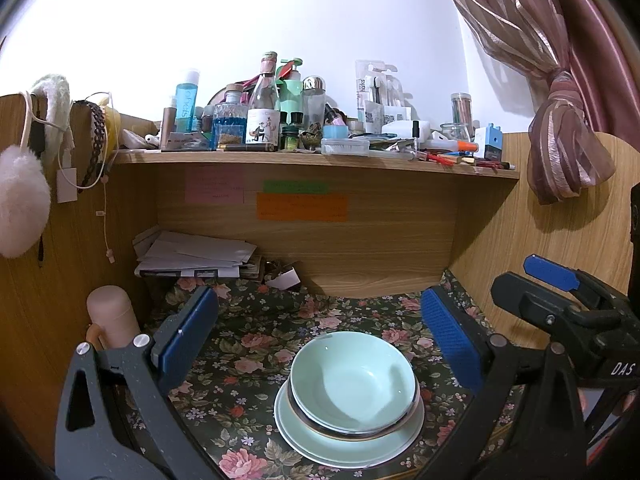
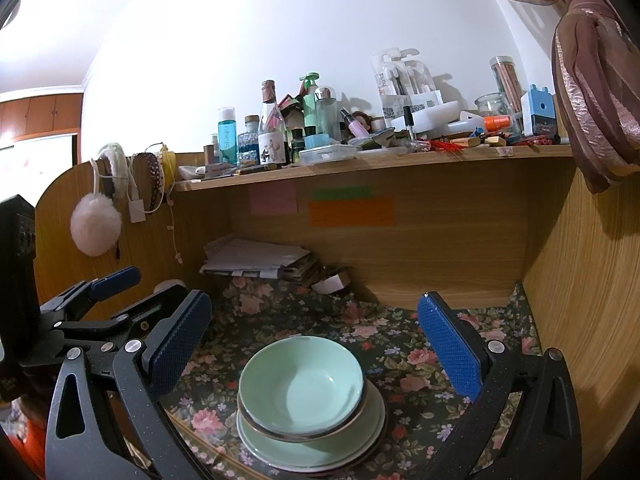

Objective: Organize plates and bowls

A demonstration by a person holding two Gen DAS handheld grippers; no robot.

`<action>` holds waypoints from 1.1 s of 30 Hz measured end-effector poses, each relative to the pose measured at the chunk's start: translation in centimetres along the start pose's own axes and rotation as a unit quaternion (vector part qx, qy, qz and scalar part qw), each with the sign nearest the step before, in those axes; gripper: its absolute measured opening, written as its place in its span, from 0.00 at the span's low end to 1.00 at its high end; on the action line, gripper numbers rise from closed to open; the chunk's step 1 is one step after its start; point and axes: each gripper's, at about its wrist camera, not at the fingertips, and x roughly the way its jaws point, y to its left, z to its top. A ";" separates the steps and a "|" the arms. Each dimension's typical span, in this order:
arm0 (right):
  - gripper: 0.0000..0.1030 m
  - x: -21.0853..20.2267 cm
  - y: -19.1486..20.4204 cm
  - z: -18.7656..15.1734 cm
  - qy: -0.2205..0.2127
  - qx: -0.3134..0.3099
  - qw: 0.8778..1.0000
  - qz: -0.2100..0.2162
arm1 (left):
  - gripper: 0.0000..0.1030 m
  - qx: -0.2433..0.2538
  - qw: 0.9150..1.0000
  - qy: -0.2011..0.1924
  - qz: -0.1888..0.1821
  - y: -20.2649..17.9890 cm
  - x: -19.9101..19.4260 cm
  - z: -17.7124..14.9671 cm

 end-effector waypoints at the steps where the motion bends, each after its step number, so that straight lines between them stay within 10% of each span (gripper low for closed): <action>1: 1.00 0.0 0.0 0.0 0.000 0.001 1.000 -0.001 | 1.00 0.000 1.000 0.000 0.000 0.0 0.0 0.0; 33: 1.00 0.6 -0.9 -0.3 0.007 0.008 1.000 -0.003 | 1.00 -0.011 1.000 0.016 -0.004 -1.5 0.6 -0.1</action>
